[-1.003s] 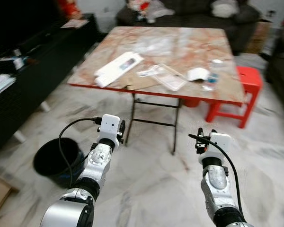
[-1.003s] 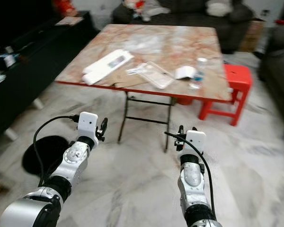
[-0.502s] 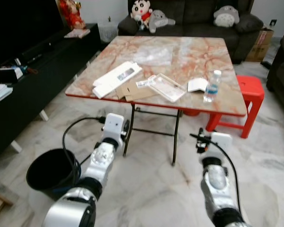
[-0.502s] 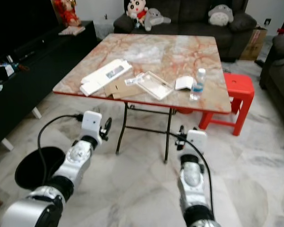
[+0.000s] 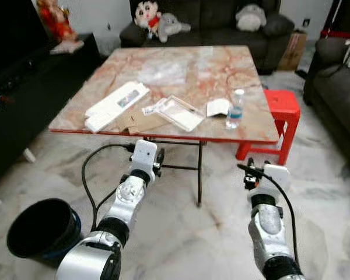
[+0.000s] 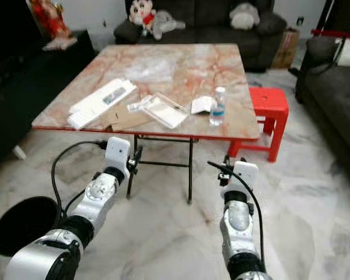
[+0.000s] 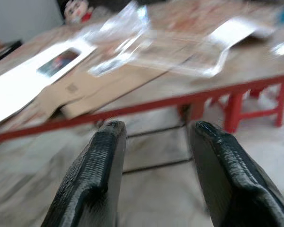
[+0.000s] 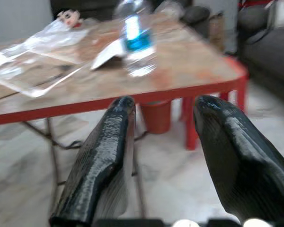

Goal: Picking trash to rubbish bin

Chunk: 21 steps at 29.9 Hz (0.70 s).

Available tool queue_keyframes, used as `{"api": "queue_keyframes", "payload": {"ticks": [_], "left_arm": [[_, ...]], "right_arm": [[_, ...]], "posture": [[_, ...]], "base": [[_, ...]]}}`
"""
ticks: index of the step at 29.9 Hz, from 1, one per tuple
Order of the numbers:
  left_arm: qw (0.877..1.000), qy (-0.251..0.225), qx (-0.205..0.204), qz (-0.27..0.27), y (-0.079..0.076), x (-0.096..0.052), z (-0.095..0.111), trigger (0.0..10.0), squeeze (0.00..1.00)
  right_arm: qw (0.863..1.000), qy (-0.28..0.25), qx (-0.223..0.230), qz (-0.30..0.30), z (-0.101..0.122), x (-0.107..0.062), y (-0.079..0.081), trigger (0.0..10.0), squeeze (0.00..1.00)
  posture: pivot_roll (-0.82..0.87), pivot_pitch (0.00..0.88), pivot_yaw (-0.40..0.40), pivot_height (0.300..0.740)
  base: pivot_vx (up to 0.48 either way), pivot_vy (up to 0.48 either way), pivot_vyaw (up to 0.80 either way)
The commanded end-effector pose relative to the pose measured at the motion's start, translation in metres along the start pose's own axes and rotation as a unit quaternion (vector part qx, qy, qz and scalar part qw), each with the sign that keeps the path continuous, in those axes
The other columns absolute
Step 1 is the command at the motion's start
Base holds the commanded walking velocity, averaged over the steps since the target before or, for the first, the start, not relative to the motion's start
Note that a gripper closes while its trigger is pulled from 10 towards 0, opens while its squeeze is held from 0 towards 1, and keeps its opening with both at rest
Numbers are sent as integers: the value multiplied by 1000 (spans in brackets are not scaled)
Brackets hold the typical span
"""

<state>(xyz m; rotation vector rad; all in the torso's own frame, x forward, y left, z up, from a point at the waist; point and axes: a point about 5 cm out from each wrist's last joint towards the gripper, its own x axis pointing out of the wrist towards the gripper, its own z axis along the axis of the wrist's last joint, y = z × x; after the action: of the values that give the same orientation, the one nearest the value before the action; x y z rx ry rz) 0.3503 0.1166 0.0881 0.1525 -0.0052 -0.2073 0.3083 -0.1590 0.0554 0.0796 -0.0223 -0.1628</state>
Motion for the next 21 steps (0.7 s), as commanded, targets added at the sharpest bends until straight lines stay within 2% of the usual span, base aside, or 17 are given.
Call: {"api": "queue_keyframes", "payload": {"ticks": [1, 13, 18, 21], "left_arm": [[1000, -7, -2, 0, 0, 3, 5, 10000, 0], [1000, -6, -3, -6, -3, 3, 4, 10000, 0], [1000, -7, -5, -5, -3, 3, 5, 10000, 0], [1000, -7, -5, -6, -4, 3, 5, 10000, 0]], "right_arm": [[1000, -2, -7, 3, 1, 1, -1, 10000, 0], [1000, -1, -7, 4, 0, -1, -1, 10000, 0], [1000, -6, -23, 18, 1, -1, 2, 10000, 0], [1000, -5, -25, 16, 0, -1, 3, 10000, 0]], "posture": [[129, 0, 73, 740], [128, 0, 74, 740], [130, 0, 72, 740], [128, 0, 72, 740]], "base": [[315, 0, 0], [318, 0, 0], [319, 0, 0], [321, 0, 800]]}}
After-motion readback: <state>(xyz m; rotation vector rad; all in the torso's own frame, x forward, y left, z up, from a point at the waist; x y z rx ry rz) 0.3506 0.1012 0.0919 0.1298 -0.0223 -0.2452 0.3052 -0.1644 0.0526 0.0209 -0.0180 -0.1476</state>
